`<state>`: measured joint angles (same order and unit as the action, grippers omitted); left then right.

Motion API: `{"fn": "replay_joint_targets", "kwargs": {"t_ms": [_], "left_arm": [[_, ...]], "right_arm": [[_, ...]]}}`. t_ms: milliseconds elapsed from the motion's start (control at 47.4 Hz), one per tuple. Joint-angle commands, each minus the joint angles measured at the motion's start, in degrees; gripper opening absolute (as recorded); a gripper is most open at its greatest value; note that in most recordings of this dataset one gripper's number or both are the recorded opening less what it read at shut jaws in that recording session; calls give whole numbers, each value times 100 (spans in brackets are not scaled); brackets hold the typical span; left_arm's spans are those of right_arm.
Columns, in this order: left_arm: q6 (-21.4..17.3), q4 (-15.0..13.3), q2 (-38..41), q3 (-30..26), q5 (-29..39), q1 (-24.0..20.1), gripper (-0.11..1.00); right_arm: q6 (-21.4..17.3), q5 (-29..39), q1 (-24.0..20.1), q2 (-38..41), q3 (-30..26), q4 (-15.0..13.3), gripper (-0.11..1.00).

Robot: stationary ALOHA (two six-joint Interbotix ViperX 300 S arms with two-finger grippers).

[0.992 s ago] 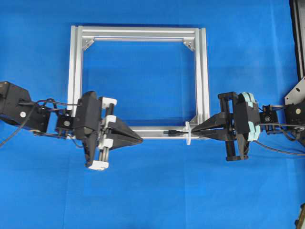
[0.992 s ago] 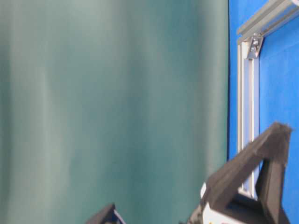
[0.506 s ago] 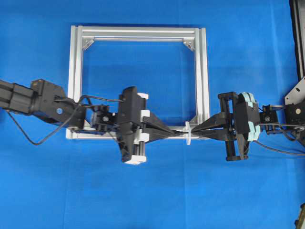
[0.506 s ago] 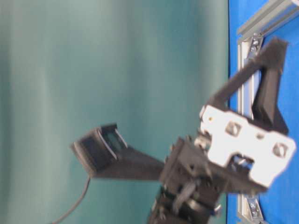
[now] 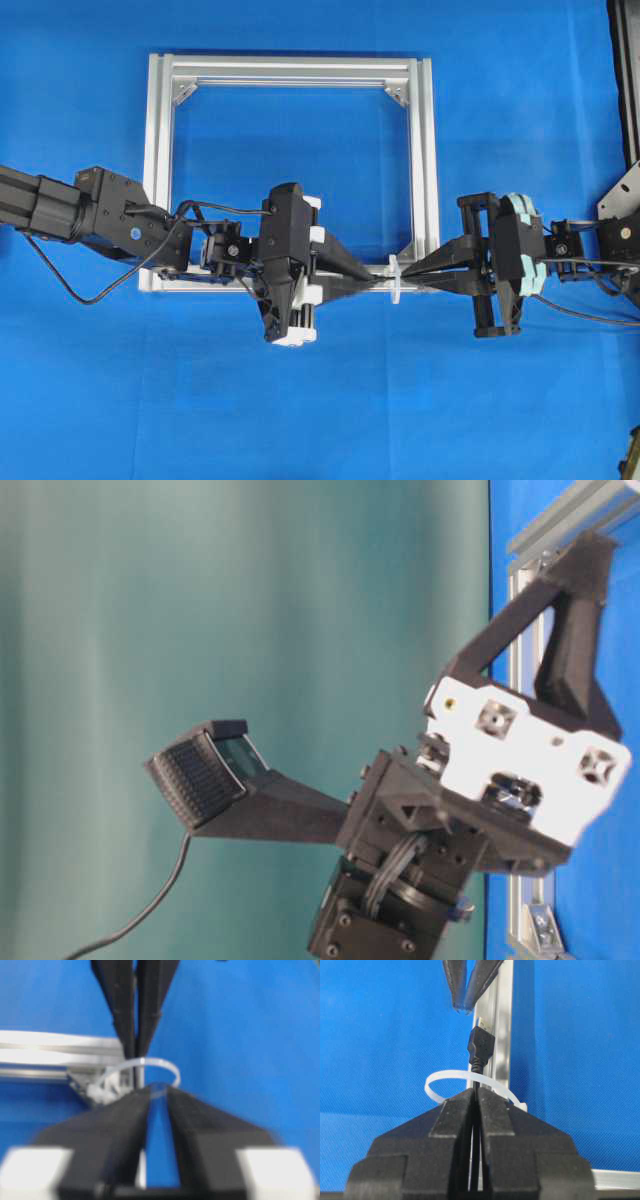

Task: Insert the wire through the string loop located on the right side.
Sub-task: 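Open the left gripper around the USB plug and close on it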

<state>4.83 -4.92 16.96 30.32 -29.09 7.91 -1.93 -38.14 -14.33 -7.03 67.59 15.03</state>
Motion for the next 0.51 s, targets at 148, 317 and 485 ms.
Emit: {"fn": "replay_joint_targets", "kwargs": {"t_ms": [148, 317, 485], "left_arm": [[9, 18, -97, -97, 53, -9, 73], [9, 18, -97, -97, 53, -18, 92], [9, 18, -88, -105, 53, -18, 91]], "right_arm": [[9, -70, 9, -35, -88, 9, -3], [9, -70, 9, -35, -88, 9, -3], [9, -70, 9, -35, -88, 9, -3]]}}
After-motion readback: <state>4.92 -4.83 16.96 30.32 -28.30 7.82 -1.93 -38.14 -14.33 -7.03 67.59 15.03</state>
